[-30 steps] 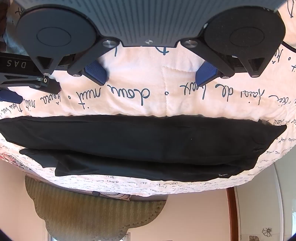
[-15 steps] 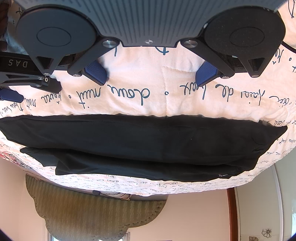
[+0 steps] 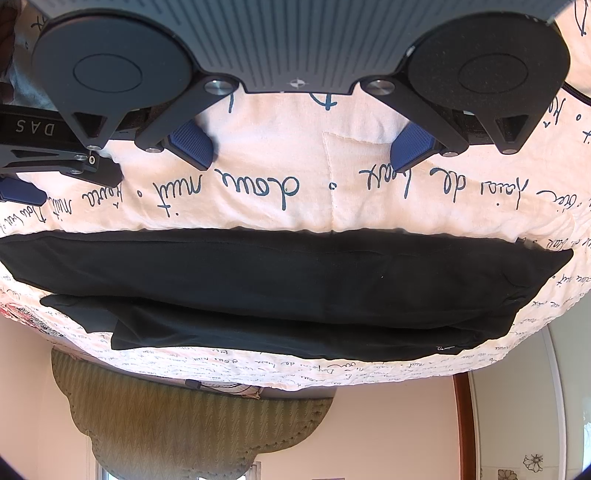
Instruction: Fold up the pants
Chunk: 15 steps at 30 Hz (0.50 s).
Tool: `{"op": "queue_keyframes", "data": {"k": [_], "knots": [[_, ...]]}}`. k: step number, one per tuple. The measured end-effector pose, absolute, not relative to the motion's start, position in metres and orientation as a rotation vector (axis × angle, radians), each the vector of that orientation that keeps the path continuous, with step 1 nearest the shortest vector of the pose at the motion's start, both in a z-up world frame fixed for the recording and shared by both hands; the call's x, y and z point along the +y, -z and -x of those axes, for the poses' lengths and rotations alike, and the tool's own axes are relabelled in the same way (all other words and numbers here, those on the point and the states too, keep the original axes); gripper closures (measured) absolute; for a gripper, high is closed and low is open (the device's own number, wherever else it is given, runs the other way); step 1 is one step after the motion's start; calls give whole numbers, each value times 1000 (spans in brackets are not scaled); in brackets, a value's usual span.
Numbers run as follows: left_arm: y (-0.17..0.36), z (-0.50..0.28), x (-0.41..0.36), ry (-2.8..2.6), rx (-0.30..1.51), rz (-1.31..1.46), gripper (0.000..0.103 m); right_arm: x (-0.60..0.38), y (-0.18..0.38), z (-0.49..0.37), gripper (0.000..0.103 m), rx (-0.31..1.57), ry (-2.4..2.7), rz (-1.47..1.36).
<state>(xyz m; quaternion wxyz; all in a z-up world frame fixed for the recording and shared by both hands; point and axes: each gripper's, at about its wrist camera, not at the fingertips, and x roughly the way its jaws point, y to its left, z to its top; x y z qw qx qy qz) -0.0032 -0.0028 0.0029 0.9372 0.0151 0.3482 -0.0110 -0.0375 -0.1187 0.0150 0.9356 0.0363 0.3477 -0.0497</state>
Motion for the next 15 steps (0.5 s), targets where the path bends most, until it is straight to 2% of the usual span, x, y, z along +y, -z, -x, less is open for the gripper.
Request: {"op": "queue_keyframes", "data": {"k": [15], "knots": [[-2, 2, -2, 19, 711, -35, 0, -120, -15, 38, 0, 709, 101, -76]]}}
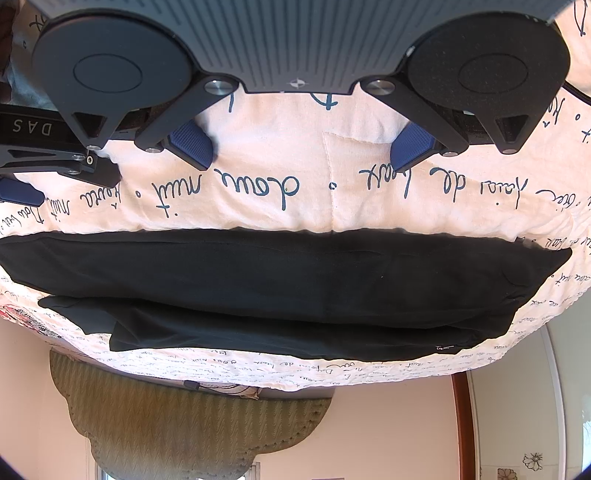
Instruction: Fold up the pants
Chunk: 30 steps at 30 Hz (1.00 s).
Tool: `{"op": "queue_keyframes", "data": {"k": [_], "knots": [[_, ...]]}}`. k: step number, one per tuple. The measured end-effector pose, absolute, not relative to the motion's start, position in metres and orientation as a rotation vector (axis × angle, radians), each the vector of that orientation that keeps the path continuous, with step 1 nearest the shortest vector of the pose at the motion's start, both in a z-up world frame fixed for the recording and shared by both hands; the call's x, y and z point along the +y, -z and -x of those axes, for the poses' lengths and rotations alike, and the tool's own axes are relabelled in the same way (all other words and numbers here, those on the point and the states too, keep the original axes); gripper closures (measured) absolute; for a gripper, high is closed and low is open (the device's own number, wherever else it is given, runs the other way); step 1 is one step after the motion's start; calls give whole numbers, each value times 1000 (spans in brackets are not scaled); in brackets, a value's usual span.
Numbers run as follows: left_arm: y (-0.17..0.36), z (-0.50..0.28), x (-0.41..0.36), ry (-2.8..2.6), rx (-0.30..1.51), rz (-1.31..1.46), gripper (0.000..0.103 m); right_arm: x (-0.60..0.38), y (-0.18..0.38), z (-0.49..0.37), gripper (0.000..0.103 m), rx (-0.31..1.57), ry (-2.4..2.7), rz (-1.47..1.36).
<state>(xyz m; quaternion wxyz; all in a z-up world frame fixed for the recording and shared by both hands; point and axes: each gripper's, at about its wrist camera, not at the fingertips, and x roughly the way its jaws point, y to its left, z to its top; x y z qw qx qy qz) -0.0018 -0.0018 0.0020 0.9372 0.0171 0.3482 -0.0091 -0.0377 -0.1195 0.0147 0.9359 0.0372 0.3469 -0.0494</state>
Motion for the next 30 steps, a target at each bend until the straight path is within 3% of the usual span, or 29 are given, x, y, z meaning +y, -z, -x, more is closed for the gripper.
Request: {"op": "queue_keyframes", "data": {"k": [23, 27, 30], "knots": [[-3, 3, -1, 22, 716, -42, 0, -118, -15, 38, 0, 711, 100, -75], [-20, 2, 8, 73, 727, -101, 0, -119, -16, 37, 0, 713, 100, -73], [-47, 0, 33, 46, 630, -156, 0, -117, -16, 37, 0, 713, 103, -69]]}}
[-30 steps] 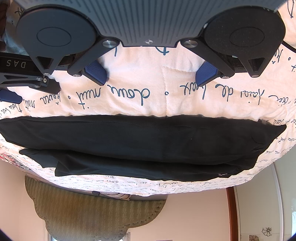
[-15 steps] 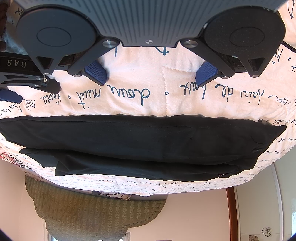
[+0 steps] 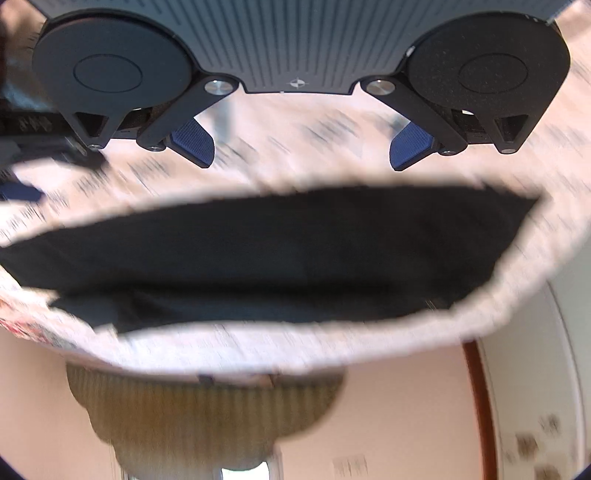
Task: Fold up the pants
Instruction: 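Grasp the waistband end of the black pants with the left and right grippers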
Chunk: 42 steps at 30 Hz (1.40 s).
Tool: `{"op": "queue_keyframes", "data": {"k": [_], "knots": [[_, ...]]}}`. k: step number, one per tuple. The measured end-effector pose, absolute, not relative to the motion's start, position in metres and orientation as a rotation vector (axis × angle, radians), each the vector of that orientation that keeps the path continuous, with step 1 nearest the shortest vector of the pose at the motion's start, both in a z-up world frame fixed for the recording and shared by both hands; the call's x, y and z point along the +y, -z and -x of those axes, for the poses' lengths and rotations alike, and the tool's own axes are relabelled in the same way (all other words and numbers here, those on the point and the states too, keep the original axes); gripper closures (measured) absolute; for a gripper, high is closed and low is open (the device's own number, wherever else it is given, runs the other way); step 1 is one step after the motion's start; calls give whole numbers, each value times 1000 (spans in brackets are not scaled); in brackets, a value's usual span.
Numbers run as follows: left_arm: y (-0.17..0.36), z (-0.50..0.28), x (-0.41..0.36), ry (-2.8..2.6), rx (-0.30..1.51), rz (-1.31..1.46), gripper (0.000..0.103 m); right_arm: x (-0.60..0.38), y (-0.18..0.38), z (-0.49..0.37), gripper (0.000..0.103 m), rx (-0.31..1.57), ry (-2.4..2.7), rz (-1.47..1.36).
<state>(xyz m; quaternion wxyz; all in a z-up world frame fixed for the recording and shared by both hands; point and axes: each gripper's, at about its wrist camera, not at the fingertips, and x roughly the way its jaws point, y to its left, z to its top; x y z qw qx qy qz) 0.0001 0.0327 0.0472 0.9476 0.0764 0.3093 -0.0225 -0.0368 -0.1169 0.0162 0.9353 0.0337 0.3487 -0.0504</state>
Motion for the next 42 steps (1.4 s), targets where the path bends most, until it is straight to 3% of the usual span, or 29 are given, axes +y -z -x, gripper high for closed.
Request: {"op": "queue_keyframes", "data": {"k": [7, 18, 21, 27, 35, 42], "knots": [[-107, -35, 115, -115, 502, -113, 0, -116, -15, 36, 0, 713, 105, -66], [-112, -50, 151, -99, 537, 3, 0, -116, -16, 35, 0, 721, 102, -63], [-123, -58, 161, -61, 520, -19, 0, -120, -33, 28, 0, 739, 77, -59], [-144, -120, 204, 66, 484, -19, 0, -121, -94, -13, 0, 585, -43, 13], [-101, -285, 292, 185, 734, 427, 2, -95, -99, -103, 0, 613, -175, 62], [-41, -366, 323, 202, 889, 611, 2, -80, -78, -136, 0, 670, -231, 31]]}}
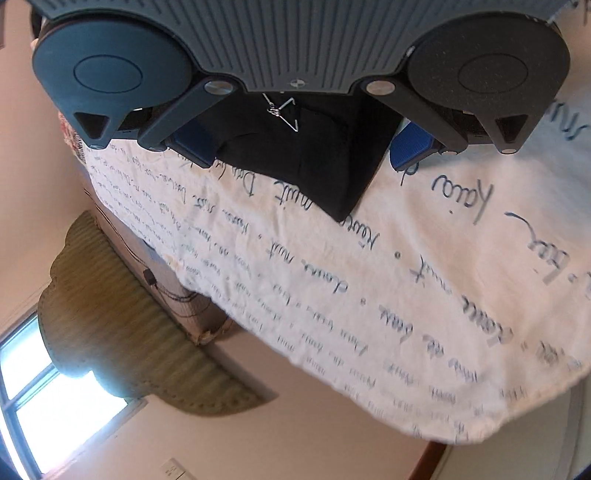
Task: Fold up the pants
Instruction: 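Grasp the waistband end of the black pants with the left and right grippers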
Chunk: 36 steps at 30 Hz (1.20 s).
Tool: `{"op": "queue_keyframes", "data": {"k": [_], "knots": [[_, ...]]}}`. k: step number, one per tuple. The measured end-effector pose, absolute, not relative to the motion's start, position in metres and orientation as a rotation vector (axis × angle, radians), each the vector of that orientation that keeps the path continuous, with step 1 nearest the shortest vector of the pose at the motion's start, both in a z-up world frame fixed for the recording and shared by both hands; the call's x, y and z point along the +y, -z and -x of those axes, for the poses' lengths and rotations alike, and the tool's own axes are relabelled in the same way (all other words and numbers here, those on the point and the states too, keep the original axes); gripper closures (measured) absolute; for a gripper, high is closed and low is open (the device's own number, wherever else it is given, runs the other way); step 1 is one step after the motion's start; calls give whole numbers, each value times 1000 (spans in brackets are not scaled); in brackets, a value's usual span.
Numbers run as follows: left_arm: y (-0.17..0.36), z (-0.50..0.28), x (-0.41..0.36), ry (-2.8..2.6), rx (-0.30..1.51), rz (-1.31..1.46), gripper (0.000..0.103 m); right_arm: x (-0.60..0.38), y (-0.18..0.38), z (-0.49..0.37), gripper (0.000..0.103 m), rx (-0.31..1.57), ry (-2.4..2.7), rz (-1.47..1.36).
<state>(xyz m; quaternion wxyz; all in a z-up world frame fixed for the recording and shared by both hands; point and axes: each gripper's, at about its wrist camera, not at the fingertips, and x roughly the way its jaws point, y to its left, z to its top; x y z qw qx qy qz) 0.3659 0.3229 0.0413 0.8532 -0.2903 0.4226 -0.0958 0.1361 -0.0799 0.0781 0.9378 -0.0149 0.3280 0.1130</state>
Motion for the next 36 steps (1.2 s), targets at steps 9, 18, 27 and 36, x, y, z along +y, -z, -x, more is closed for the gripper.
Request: {"op": "queue_keyframes", "data": {"k": [9, 18, 27, 36], "knots": [[-29, -385, 313, 218, 896, 492, 25, -77, -61, -159, 0, 727, -262, 31], [-50, -369, 282, 174, 784, 191, 88, -85, -70, -186, 0, 686, -401, 19], [-128, -265, 253, 363, 346, 64, 89, -108, -75, -284, 0, 752, -590, 4], [-149, -198, 247, 494, 214, 71, 92, -96, -61, -333, 0, 797, -731, 81]]}}
